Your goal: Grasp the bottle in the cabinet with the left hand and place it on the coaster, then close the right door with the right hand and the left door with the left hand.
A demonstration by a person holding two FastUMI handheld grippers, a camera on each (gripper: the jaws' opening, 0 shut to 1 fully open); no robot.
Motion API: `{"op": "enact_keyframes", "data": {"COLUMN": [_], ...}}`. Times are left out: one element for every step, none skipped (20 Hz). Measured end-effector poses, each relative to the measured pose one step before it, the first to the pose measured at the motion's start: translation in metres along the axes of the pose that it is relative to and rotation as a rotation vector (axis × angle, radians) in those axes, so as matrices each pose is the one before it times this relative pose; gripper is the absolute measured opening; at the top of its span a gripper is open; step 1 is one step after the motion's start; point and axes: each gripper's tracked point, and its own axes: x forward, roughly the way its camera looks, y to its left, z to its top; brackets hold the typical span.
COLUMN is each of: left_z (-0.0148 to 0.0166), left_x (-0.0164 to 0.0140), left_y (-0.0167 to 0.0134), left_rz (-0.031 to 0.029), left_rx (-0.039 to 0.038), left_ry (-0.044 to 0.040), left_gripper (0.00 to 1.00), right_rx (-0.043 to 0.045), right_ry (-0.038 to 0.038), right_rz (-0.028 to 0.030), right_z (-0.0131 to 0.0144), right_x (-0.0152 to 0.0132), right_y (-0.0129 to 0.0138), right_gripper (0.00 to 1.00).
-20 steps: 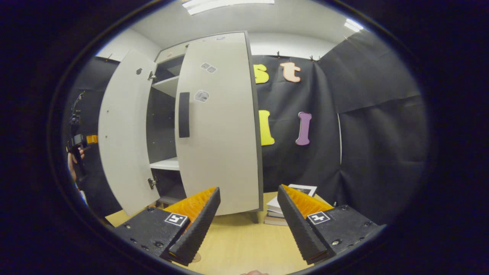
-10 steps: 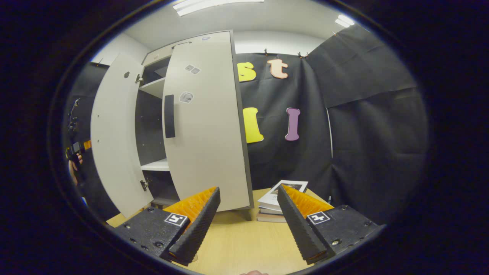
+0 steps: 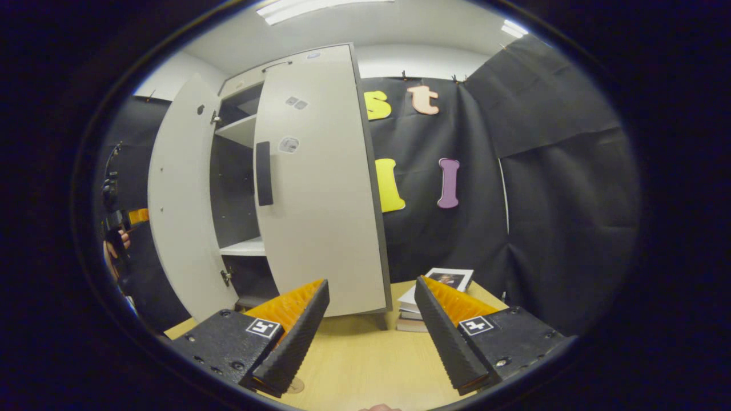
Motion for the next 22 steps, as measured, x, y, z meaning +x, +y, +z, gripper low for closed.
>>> {"op": "enact_keyframes", "data": {"left_z": [-0.00286, -0.00362, -0.00260, -0.00375, -0.00365, -0.00208, -0.00339, 0.00170, 0.00288, 0.00206, -0.00047, 0.00008, -0.00057, 0.00124, 0.00051, 0.00009, -0.00177, -0.00219, -0.00246, -0.00340, -0.00379, -0.00385], "left_x": [0.00203, 0.00222, 0.00274, 0.00200, 0.00251, 0.00324, 0.00271, 0.00202, 0.00114, 0.00107, -0.00044, -0.00046, -0.00247, -0.00272, -0.00201, -0.00406, -0.00398, -0.00478, -0.00610, -0.00575, -0.00608, -0.00529], "left_y": [-0.01446, -0.01201, -0.01253, -0.00806, -0.00977, -0.00899, -0.00652, -0.00169, -0.00203, -0.00233, -0.00393, -0.00446, -0.00337, -0.00185, -0.00083, -0.00311, -0.00494, -0.00746, -0.00679, -0.00805, -0.00674, -0.00540], "left_rz": [-0.04566, -0.03692, -0.03018, -0.02891, -0.02904, -0.02936, -0.00870, 0.00147, -0.00180, -0.00703, -0.00994, -0.01124, -0.00761, -0.00080, 0.00563, 0.00112, -0.00449, -0.01082, -0.00988, -0.00886, -0.00633, -0.00476], "left_rx": [-0.01205, -0.01014, -0.01501, -0.01660, -0.00600, 0.00023, 0.00728, 0.00993, 0.00787, 0.00302, -0.00257, -0.00537, -0.00251, -0.00091, 0.00135, -0.00173, -0.00277, 0.00006, 0.00008, 0.00087, 0.00747, 0.01352], "left_ry": [0.00865, 0.01589, 0.00362, 0.00998, 0.01268, 0.01434, 0.00378, -0.00746, -0.01106, -0.00999, -0.00603, -0.00007, 0.00206, 0.00070, 0.00068, 0.00362, 0.00863, 0.00468, 0.00137, -0.00099, -0.00613, -0.00898], "left_gripper": [0.93, 0.93, 0.93, 0.93, 0.93, 0.93, 0.99, 1.00, 1.00, 0.95, 0.99, 0.99, 0.95, 0.95, 0.90, 0.95, 0.90, 0.95, 0.95, 0.99, 0.95, 0.95], "right_rx": [0.00174, 0.00077, 0.00282, 0.01207, 0.01595, 0.01293, 0.00721, 0.00416, 0.00479, 0.00383, 0.00162, 0.00397, 0.00544, 0.00303, 0.00204, 0.00037, -0.00144, -0.00227, -0.00118, -0.00184, -0.00347, -0.00483], "right_ry": [0.00005, -0.00369, -0.00583, -0.00405, -0.00421, -0.00299, -0.00425, -0.00445, -0.00613, -0.00934, -0.00554, -0.00269, -0.00126, -0.00334, -0.00547, -0.00453, -0.00074, -0.00050, -0.00594, -0.00560, -0.00317, 0.00094], "right_rz": [-0.00531, -0.00714, -0.00846, -0.00407, 0.00015, -0.00772, -0.01250, -0.01483, -0.00991, -0.00422, -0.01402, -0.01170, -0.00716, -0.00742, -0.00643, -0.00253, -0.00005, 0.00332, 0.00555, 0.00892, 0.01339, 0.01585], "right_z": [-0.00062, 0.00128, 0.00080, 0.00166, 0.00061, 0.00002, 0.00159, 0.00199, 0.00110, 0.00215, 0.00224, 0.00048, 0.00217, 0.00230, 0.00237, 0.00239, 0.00133, 0.00133, 0.00243, 0.00290, 0.00041, 0.00107], "right_x": [-0.00043, -0.00084, -0.00199, -0.00286, -0.00301, -0.00360, -0.00105, -0.00257, -0.00275, -0.00183, -0.00132, -0.00327, -0.00243, -0.00069, 0.00063, 0.00111, 0.00123, 0.00146, 0.00097, 0.00216, 0.00212, 0.00336], "right_y": [-0.00119, -0.00368, -0.00357, -0.00221, -0.00089, -0.00312, -0.00484, -0.00395, -0.00193, -0.00260, -0.00571, -0.00668, -0.00263, -0.00301, -0.00282, -0.00112, 0.00059, 0.00224, 0.00340, 0.00431, 0.00554, 0.00573], "right_gripper": [0.99, 0.99, 0.94, 0.99, 0.99, 0.94, 0.99, 0.99, 0.99, 0.98, 0.98, 0.99, 0.99, 0.94, 0.99, 0.99, 0.98, 0.99, 0.99, 0.99, 0.99, 0.99]}}
